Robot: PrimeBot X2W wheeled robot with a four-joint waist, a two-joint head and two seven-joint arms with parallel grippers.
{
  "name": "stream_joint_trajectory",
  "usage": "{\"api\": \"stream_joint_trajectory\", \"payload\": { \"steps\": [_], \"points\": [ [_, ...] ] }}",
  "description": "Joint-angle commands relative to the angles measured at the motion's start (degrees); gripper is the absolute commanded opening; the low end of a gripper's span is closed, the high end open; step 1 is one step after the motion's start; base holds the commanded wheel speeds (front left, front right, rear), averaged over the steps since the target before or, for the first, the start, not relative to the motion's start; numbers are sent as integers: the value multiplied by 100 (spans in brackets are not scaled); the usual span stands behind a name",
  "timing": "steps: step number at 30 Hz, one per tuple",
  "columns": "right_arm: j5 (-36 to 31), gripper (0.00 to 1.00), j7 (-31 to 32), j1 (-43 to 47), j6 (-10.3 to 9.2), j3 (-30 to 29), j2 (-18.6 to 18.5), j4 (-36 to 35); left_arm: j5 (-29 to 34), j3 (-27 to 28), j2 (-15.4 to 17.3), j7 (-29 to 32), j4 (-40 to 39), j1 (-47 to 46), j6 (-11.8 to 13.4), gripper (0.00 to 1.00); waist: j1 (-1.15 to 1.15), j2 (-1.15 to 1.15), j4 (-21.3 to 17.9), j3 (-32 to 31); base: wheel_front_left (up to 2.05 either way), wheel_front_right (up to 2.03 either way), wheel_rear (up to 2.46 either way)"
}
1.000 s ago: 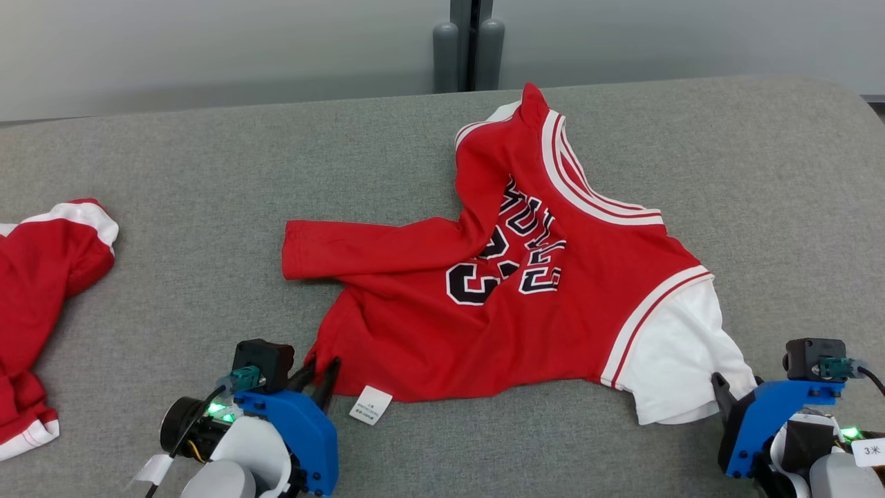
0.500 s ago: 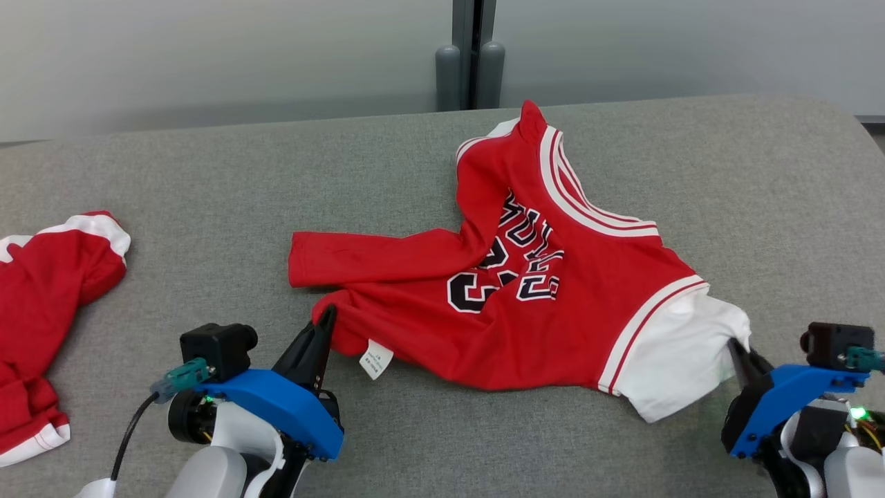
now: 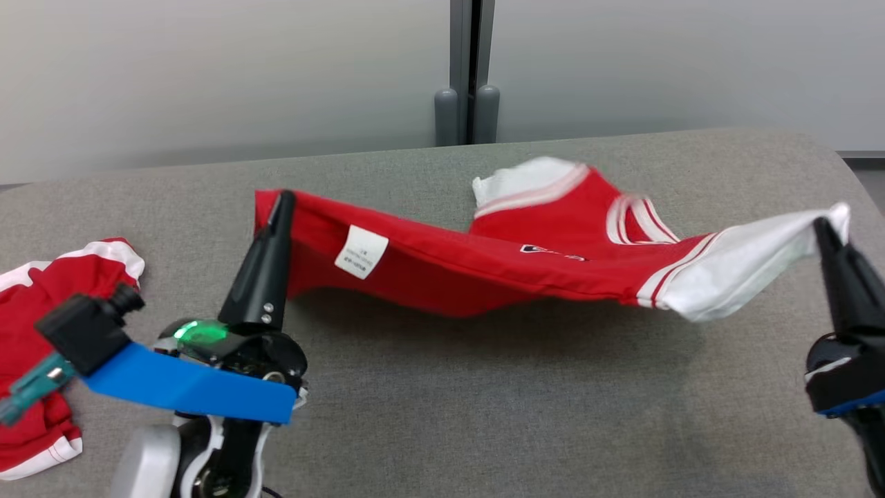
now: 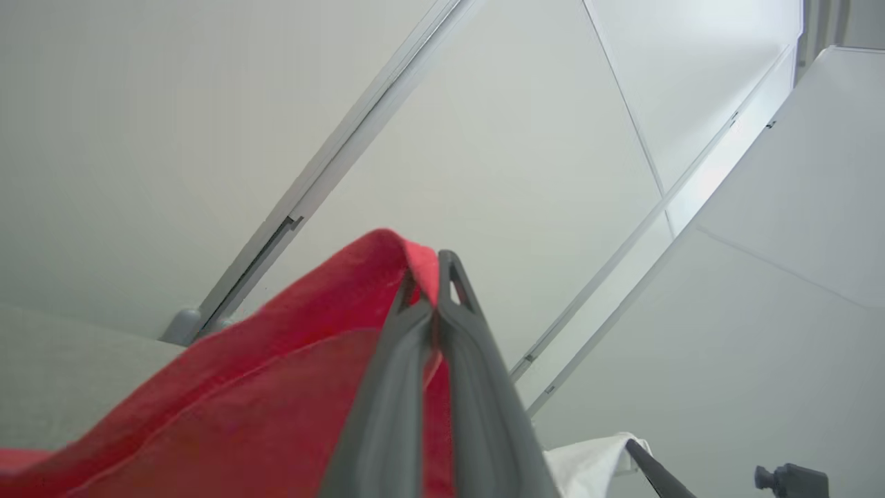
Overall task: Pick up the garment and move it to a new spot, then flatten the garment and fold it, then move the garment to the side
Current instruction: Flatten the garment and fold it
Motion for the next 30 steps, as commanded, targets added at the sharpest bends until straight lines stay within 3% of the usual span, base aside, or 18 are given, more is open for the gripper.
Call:
{"api": "stream_joint_trajectory", "payload": {
  "steps": [1,8,13,17,21,30],
  "points": [
    [55,0,21,-28,3,-4,-23,-176,-103,45,-10,35,-118,-46,-49,0,0,0,-6,-9,0,0,0],
    [26,0,282,-670,3,-34,-22,-1465,-823,237,-29,481,-956,-544,218,0,0,0,-30,111,0,0,0],
    [-200,0,579,-1528,3,42,-144,-1493,-907,390,110,815,-1045,-1201,546,0,0,0,-67,429,0,0,0],
    [-145,0,695,-2396,3,261,-463,-721,-844,522,241,962,-568,-1825,692,0,0,0,-124,892,0,0,0],
    [-198,0,489,-3479,2,570,-793,520,-742,642,313,959,176,-2654,745,0,0,0,-170,1486,0,0,0],
    [-565,0,-1440,-6516,2,1110,-900,3105,276,592,624,286,1994,-5038,403,0,0,0,-249,2318,0,0,0]
  ]
}}
